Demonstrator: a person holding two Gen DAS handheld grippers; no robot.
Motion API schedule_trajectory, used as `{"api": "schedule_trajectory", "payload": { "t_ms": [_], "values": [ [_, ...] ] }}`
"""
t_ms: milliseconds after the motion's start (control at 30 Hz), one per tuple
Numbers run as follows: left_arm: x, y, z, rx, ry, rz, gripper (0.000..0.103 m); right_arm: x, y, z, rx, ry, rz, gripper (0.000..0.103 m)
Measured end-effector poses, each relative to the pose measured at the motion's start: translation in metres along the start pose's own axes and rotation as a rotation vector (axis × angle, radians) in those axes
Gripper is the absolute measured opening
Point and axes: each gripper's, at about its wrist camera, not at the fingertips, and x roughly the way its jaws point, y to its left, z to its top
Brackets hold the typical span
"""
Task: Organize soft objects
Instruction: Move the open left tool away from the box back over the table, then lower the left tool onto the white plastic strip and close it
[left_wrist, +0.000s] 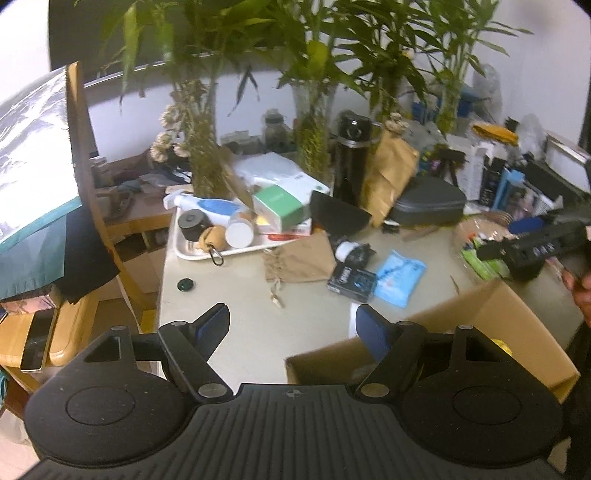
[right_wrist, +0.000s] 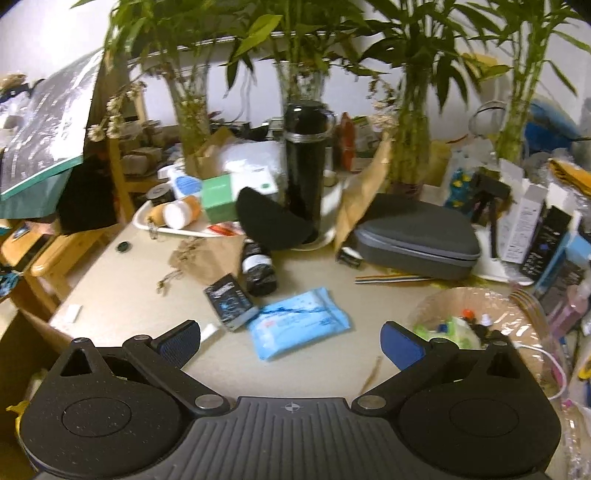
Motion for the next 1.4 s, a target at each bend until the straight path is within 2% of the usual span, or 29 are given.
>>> {"api": "schedule_trajectory", "payload": {
  "t_ms": [133,400,867,1233,1400],
  "values": [
    [0.006,0.008,0.002,-0.016,-0.016,0.003,0.076,0.002,0.001,0.000,0.006,0.013,0.041,0.103],
    [0.026,0.024,0.013,0.002,-0.034,-0.002,0.077,0.009,-0.002,-0.001,-0.031,0.032,0.031,0.103],
    [0.085,0.046,0.025,0.043,-0.069,-0.064,0.077,0.048,-0.015,0.014,-0.077,0.075,-0.001,0.103],
    [0.128,0.060,0.025,-0.009,-0.007,-0.103,0.077,0.086,-0.015,0.026,-0.125,0.084,-0.017,0.103],
    [0.135,0.060,0.025,-0.027,0.009,-0.107,0.077,0.095,-0.018,0.029,-0.125,0.088,-0.019,0.103]
  ]
}}
